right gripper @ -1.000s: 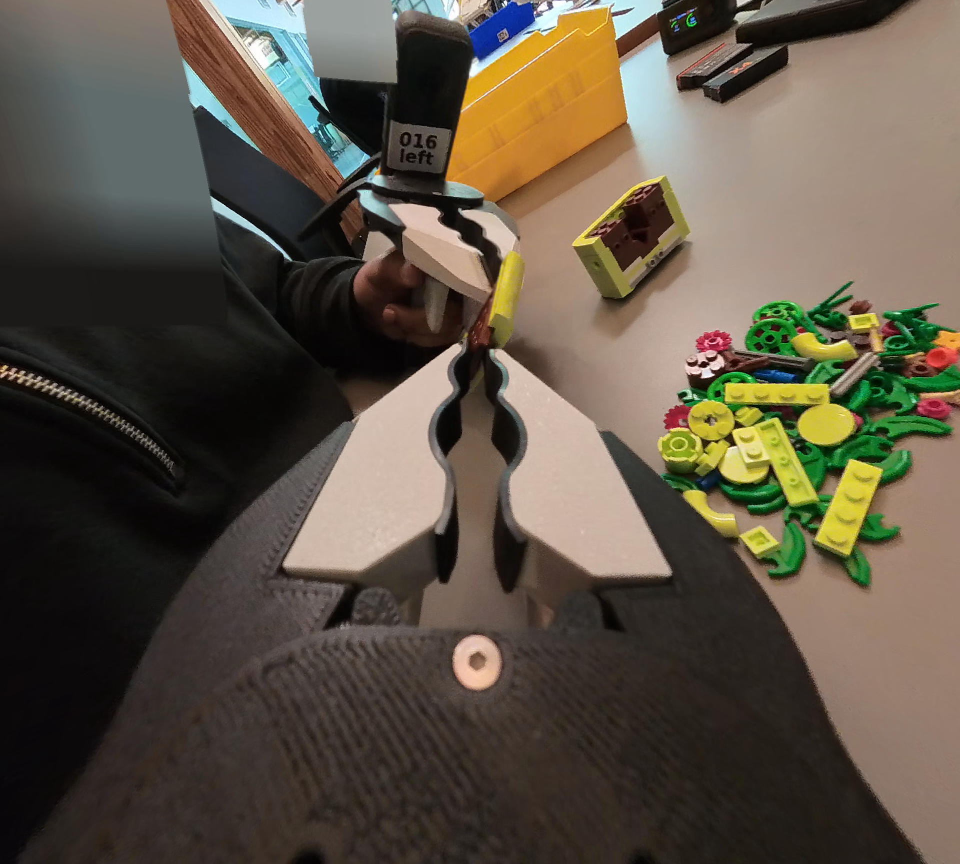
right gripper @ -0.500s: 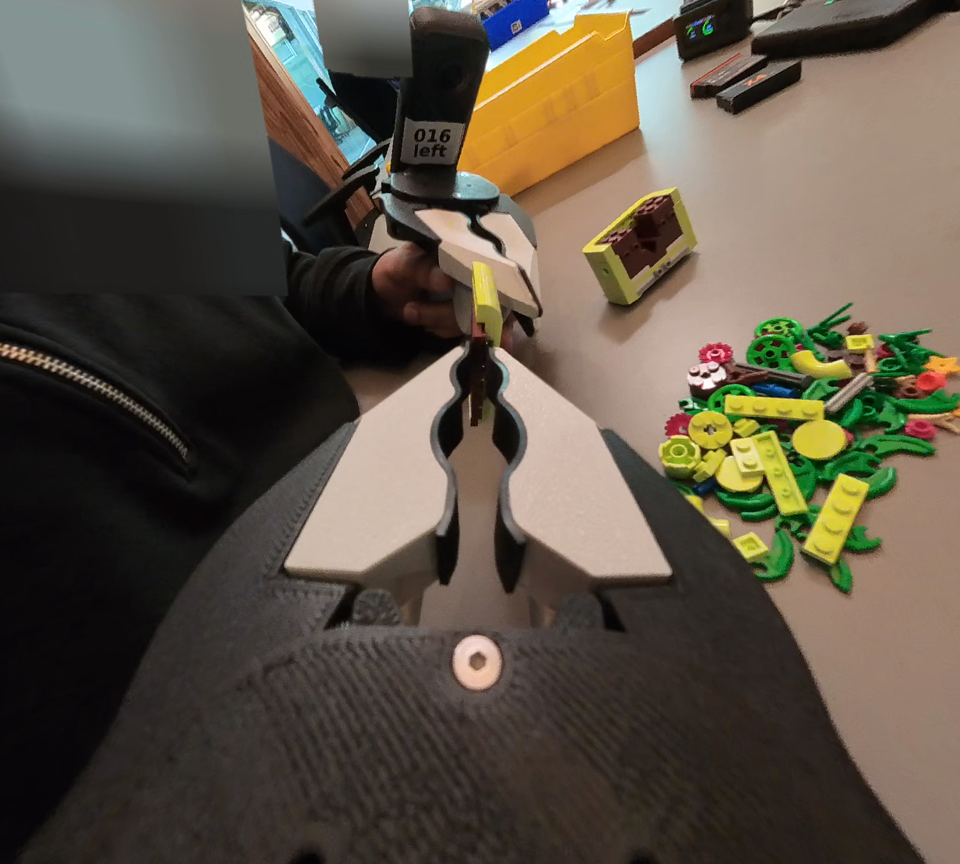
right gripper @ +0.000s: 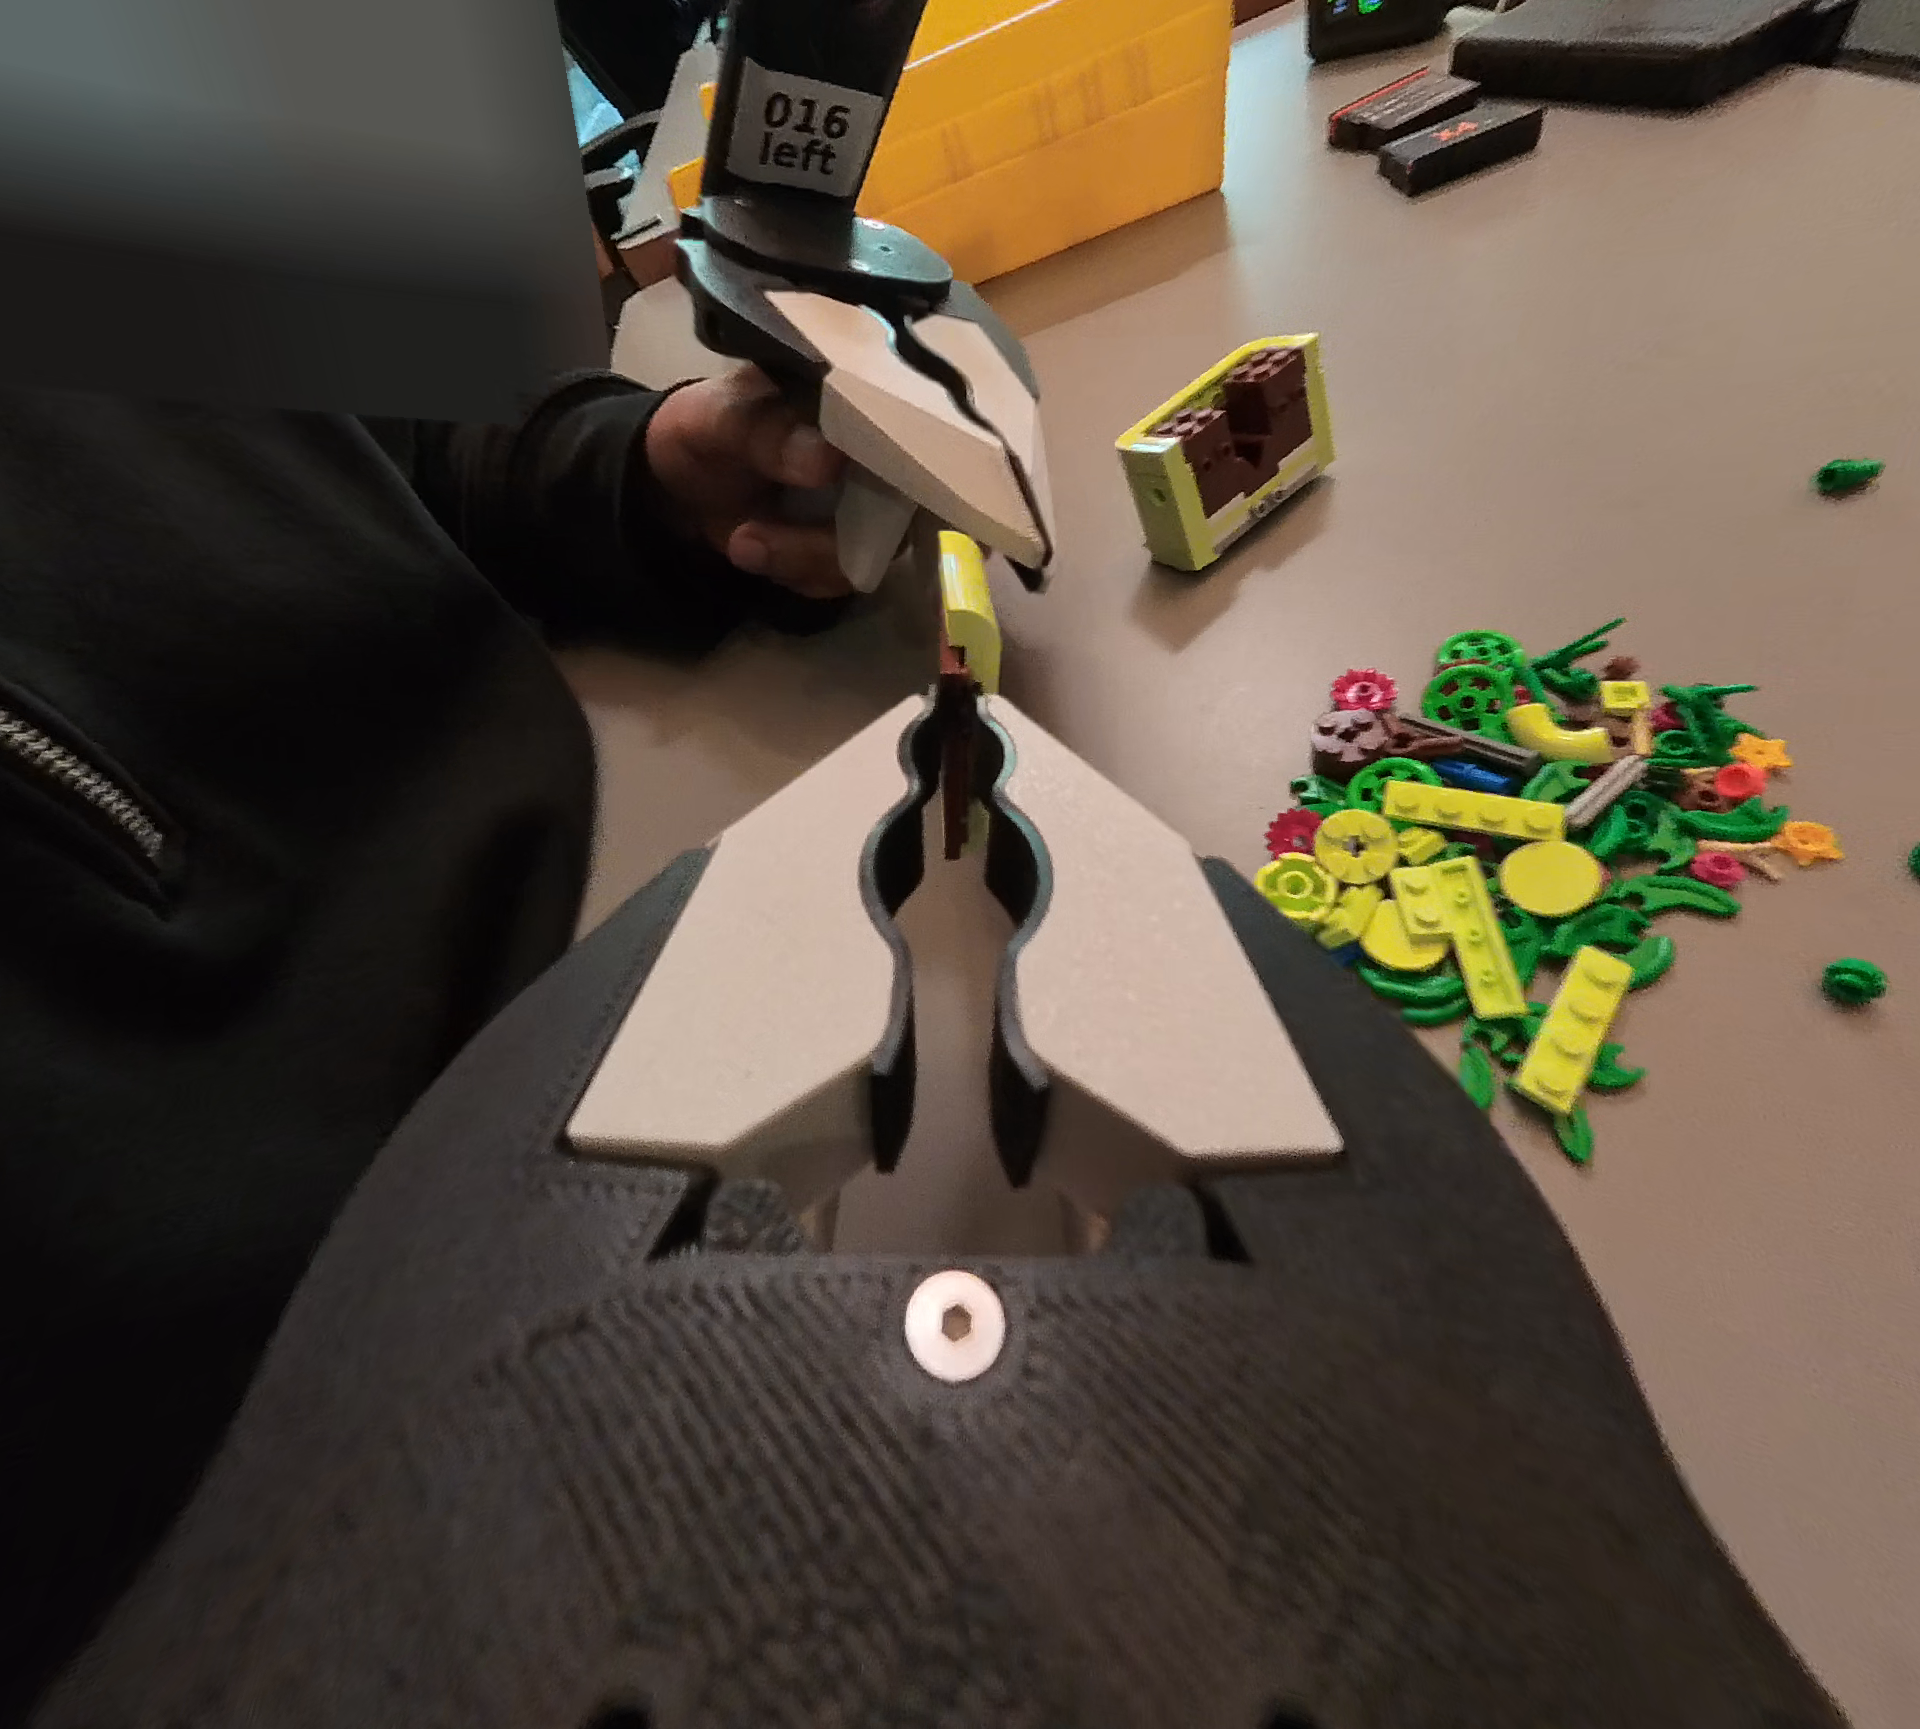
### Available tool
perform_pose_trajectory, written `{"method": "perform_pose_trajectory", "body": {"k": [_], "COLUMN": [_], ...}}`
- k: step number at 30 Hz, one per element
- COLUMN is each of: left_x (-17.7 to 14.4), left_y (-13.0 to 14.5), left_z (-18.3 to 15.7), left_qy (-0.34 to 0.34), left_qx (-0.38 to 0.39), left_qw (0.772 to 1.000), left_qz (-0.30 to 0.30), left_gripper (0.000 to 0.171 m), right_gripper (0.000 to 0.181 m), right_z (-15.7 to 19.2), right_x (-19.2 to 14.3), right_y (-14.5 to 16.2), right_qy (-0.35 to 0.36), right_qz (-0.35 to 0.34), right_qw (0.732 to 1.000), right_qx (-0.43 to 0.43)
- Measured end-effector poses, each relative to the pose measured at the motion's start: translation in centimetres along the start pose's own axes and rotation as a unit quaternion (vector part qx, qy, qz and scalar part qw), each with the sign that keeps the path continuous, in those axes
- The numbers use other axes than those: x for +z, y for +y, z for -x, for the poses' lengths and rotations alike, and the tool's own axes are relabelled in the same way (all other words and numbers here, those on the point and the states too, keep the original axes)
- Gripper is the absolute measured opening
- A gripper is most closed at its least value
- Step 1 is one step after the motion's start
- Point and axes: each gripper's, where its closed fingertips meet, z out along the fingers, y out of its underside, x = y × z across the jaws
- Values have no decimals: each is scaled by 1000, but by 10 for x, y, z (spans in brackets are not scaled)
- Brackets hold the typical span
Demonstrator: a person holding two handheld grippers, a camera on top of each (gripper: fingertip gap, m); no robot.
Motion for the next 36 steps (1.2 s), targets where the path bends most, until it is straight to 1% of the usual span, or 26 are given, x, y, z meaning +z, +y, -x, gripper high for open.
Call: {"method": "perform_pose_trajectory", "body": {"k": [3,6,8,11,13,14,16,18,21,24,26,28,31,33,36], "left_x": [-3,-5,-5,-4,-2,-1,0,1,2,4,7,9,14,16,18], "left_y": [-4,-6,-5,-1,5,8,13,16,20,26,31,38,46,53,59], "left_z": [7,10,8,4,1,0,0,0,0,0,0,2,3,5,9], "left_qy": [-24,-29,-20,-4,3,3,-1,-5,-12,-25,-42,-61,-89,-106,-126], "left_qx": [11,13,10,13,21,25,33,37,46,67,88,112,155,179,195], "left_qw": [1000,999,1000,1000,999,999,998,997,996,992,988,982,969,959,949], "left_qz": [-8,-13,-11,6,26,36,54,67,81,102,120,141,171,192,214], "left_gripper": [1,13,21,29,33,35,37,39,41,44,48,53,55,55,55], "right_gripper": [2,2,3,4,5,7,13,19,22,23,23,28,38,38,36], "right_z": [-10,-16,-18,-24,-21,-20,-15,-9,-1,-8,-20,-31,-30,-25,-25], "right_x": [-7,-12,-8,-1,6,9,15,17,16,7,1,-2,3,8,13], "right_y": [-8,-10,-3,15,26,31,41,43,35,22,20,25,34,38,40], "right_qy": [59,125,161,205,203,196,171,146,113,121,143,156,133,116,110], "right_qz": [-13,4,45,118,146,158,173,166,130,100,99,113,127,131,143], "right_qw": [996,979,956,909,887,883,891,908,935,951,956,960,968,971,966], "right_qx": [-59,-164,-242,-344,-387,-396,-383,-356,-309,-265,-236,-205,-169,-166,-187]}}
